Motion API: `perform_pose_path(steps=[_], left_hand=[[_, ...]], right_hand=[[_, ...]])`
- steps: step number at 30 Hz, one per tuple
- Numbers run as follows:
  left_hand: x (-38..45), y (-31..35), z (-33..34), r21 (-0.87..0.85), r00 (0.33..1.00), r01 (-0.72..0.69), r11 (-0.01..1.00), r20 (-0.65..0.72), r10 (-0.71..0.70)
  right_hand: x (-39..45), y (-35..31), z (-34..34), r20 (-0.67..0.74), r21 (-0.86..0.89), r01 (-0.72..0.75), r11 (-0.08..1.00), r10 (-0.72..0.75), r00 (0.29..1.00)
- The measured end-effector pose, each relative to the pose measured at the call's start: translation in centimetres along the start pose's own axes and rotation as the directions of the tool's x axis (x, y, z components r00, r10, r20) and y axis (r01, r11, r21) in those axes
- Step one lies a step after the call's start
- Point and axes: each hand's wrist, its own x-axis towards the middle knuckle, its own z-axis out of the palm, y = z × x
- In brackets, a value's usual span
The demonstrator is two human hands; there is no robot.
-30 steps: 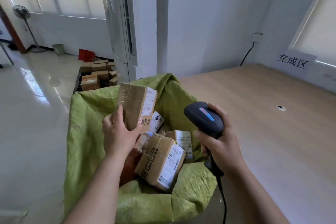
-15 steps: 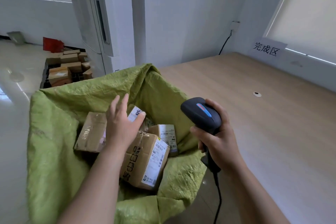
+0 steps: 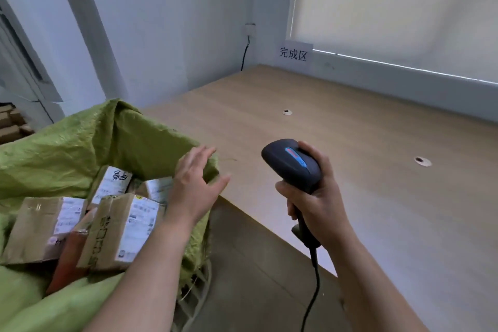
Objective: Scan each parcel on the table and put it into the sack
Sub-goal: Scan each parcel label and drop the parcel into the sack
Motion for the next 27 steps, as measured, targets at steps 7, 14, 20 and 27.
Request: perform_pose_path(steps=[7,14,20,27], left_hand=[[-3.7,8.9,7.5,-0.019,0.975,-0.177,0.984,0.132,0.178],[-7.5,16.9,14.9,-0.106,0.92,-0.315,0.943,0.212,0.331],[-11.1,23.5,20.6,-0.199,0.86,-0.404,0.893,0.251,0.445],[-13.3,29.1,26.0,-0.292,0.767,-0.48,0.827,0.317,0.557]], right_hand=[[-5.4,-1.2,-10.4,-0.153,-0.038,-0.003,0.999,-0.003,0.988],[-11.0,-2.5,-20.2,-0.296,-0.087,0.002,0.996,-0.027,0.955],[-15.4,-3.3,-27.5,-0.424,-0.121,-0.009,0.993,-0.044,0.905],[-19.1,-3.7,-33.3,-0.557,-0.147,-0.005,0.989,-0.079,0.827]])
